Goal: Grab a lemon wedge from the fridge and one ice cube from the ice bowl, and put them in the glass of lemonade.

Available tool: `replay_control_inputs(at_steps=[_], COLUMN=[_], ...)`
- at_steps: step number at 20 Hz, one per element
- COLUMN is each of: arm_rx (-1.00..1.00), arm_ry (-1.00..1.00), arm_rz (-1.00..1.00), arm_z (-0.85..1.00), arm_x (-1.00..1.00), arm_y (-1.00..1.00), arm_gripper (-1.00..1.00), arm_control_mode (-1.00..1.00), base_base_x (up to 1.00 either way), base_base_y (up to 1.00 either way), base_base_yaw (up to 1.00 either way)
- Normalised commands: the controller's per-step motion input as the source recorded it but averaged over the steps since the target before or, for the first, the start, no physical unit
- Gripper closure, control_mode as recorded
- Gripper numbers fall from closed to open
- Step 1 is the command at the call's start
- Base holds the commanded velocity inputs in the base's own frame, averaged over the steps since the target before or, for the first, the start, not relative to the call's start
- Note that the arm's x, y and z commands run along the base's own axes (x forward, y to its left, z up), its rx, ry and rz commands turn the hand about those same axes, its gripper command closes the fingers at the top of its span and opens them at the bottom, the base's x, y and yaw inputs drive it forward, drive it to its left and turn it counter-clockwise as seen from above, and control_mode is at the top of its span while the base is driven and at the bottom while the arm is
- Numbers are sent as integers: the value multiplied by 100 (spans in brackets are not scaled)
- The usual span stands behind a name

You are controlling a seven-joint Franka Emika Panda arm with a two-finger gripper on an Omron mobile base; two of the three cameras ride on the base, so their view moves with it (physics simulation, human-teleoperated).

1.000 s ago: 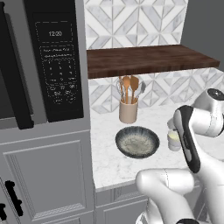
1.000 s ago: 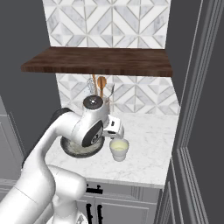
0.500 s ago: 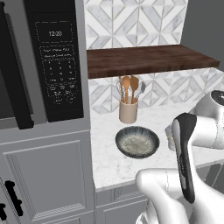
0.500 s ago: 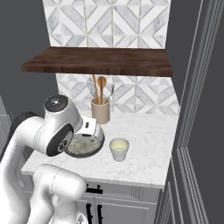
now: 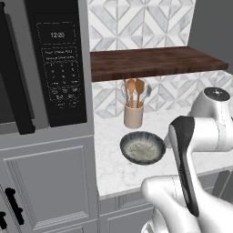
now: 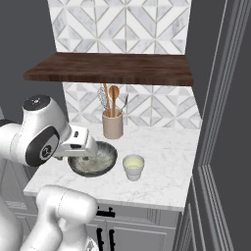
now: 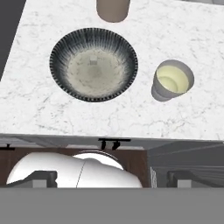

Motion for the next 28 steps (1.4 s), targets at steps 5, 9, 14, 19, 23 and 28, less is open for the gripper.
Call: replay_control_inputs(at_steps=[5, 9, 14, 19, 23, 28], arm_rx=[0, 0, 0, 0, 0, 0], arm_ry=[0, 0, 0, 0, 0, 0], arm_rz=[0, 0, 0, 0, 0, 0], arm_z=[0, 0, 0, 0, 0, 0], arm_x=[0, 0, 0, 0, 0, 0], arm_y=[0, 0, 0, 0, 0, 0], arm_gripper=[-100, -100, -100, -100, -100, -100], arm_control_mode=[100, 100, 100, 100, 100, 100], base_base_x=[-42, -99, -75, -48, -36, -19], base_base_y=[1, 36, 43, 26, 7, -1], base_base_yaw=[-3, -32, -57, -78, -80, -81])
